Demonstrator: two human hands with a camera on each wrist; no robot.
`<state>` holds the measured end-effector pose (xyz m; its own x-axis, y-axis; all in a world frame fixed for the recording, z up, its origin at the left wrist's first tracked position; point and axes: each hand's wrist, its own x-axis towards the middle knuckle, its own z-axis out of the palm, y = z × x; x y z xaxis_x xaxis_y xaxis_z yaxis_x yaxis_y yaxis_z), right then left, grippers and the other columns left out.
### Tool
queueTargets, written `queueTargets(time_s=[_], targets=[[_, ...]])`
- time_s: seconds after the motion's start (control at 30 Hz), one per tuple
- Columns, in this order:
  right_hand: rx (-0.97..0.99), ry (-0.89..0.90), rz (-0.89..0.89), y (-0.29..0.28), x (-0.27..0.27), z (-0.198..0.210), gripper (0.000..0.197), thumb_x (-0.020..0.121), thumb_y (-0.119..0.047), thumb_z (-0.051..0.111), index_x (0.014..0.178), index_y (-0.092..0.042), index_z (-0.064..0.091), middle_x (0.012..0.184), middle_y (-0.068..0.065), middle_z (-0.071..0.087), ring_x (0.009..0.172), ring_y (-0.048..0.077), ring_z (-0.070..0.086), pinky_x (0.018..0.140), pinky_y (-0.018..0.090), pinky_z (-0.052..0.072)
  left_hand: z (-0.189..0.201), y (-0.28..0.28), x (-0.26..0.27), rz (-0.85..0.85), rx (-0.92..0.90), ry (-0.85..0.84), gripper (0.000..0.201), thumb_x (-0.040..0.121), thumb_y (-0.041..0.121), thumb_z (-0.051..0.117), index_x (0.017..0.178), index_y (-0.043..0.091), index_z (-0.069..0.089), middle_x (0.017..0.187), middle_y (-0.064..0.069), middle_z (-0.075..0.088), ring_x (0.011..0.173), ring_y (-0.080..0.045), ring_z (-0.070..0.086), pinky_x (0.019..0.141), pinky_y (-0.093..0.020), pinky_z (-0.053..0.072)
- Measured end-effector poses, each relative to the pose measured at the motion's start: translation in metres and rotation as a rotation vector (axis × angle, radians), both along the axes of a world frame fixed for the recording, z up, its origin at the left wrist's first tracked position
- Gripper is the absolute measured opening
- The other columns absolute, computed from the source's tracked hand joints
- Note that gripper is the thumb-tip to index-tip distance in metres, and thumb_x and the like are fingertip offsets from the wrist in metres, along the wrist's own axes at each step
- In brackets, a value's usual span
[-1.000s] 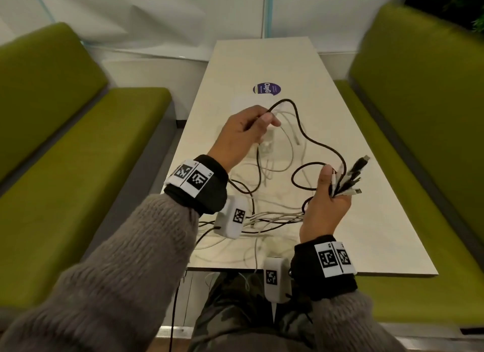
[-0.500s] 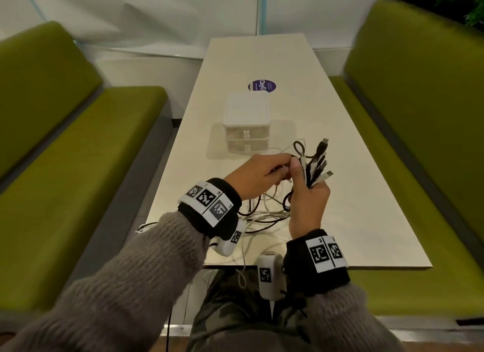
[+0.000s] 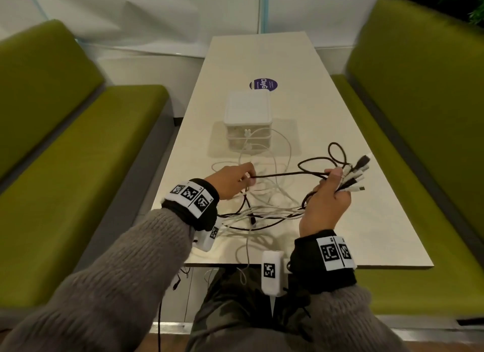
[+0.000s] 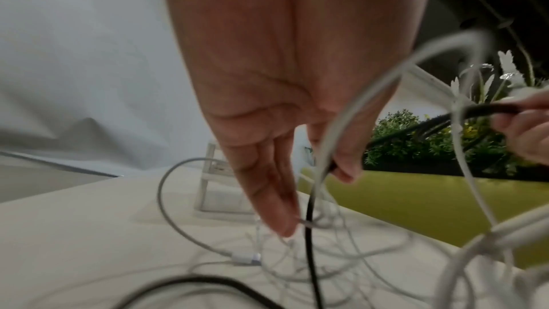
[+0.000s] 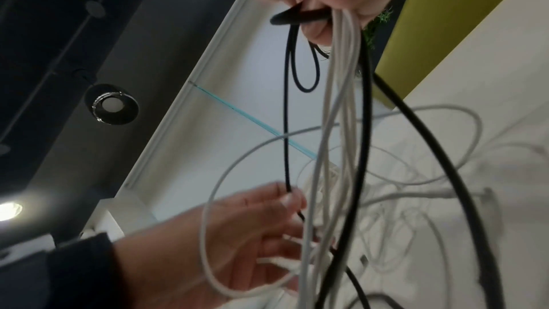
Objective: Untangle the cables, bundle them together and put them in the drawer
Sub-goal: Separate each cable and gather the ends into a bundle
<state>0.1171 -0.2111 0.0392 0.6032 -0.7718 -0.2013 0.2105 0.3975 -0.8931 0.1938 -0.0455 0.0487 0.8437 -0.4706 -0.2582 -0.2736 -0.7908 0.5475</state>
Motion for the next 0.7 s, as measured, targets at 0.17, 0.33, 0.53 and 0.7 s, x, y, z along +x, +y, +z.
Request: queueTargets(time_s=[0.17, 0.33, 0.53, 0.7], targets=[[0.028, -0.068, -0.048, -0.009, -0.003, 0.009, 0.024, 0.098, -0.035, 0.049, 0.086, -0.016, 0.058, 0.061, -0.007, 0.039, 0.047, 0.003, 0.035, 0.046, 0.019, 0.032, 0.003, 0.011, 0.018, 0.080, -0.029, -0.094, 0.020, 0.099, 0.029, 0.041, 0.100, 0.018, 0.057, 0.105, -0.010, 0.060, 0.100, -0.027, 0.053, 0.083, -0.031, 0.034], [-0.034, -0.073, 0.013, 0.004, 0.000, 0.003, 0.028, 0.089, -0.039, 0.062, 0.101, -0.014, 0.060, 0.079, -0.005, 0.055, 0.078, 0.016, 0.050, 0.077, 0.035, 0.042, 0.025, -0.008, 0.018, 0.071, -0.235, -0.419, 0.025, 0.097, 0.025, 0.045, 0.088, 0.016, 0.067, 0.093, -0.010, 0.061, 0.088, -0.015, 0.052, 0.076, -0.022, 0.032], [-0.114, -0.057, 0.117, 0.009, -0.002, 0.008, 0.038, 0.084, -0.024, 0.071, 0.114, -0.004, 0.059, 0.102, 0.003, 0.064, 0.099, 0.016, 0.062, 0.095, 0.036, 0.051, 0.052, -0.032, -0.003, 0.118, -0.583, -0.487, 0.024, 0.095, 0.018, 0.044, 0.099, 0.004, 0.063, 0.078, -0.015, 0.059, 0.061, -0.018, 0.053, 0.064, -0.030, 0.050], [-0.130, -0.101, 0.215, 0.012, -0.002, 0.016, 0.023, 0.082, -0.029, 0.072, 0.095, -0.014, 0.061, 0.090, -0.002, 0.063, 0.082, 0.001, 0.062, 0.080, 0.015, 0.050, 0.046, -0.044, -0.012, -0.143, -0.441, -0.687, 0.033, 0.092, 0.022, 0.053, 0.122, 0.013, 0.062, 0.082, -0.001, 0.042, 0.067, -0.003, 0.041, 0.065, -0.010, 0.034]])
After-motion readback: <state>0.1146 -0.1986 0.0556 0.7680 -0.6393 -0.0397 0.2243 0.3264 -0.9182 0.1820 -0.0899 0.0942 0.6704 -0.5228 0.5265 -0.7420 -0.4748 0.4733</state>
